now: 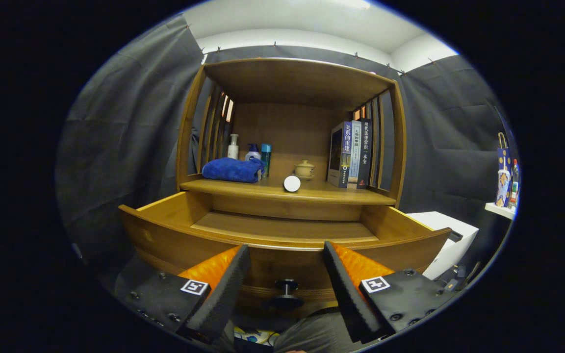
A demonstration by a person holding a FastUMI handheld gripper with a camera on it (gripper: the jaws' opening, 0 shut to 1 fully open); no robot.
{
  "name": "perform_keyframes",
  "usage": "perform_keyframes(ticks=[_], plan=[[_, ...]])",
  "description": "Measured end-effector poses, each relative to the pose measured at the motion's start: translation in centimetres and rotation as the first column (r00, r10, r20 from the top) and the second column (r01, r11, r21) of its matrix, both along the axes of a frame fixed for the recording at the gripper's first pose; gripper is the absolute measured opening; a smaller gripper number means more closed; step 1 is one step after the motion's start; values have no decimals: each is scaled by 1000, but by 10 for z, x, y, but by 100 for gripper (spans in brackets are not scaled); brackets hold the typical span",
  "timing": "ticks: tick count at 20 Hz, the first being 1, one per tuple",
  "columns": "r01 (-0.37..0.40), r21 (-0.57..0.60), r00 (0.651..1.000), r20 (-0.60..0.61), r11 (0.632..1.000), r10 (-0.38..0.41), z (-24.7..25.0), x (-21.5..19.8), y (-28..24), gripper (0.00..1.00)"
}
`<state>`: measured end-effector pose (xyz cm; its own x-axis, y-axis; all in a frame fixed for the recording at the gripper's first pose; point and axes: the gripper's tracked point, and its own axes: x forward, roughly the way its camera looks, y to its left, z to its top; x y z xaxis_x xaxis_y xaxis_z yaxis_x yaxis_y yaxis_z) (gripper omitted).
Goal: Pull open the drawer, take out the items inside it, and place them on the countertop above the cabinet.
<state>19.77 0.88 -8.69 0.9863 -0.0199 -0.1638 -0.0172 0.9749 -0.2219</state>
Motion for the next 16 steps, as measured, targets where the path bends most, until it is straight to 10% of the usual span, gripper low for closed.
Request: perform_keyframes(ticks=[16], plan=[[-6, 12, 1000, -3, 1000, 6, -3, 63, -4, 98]])
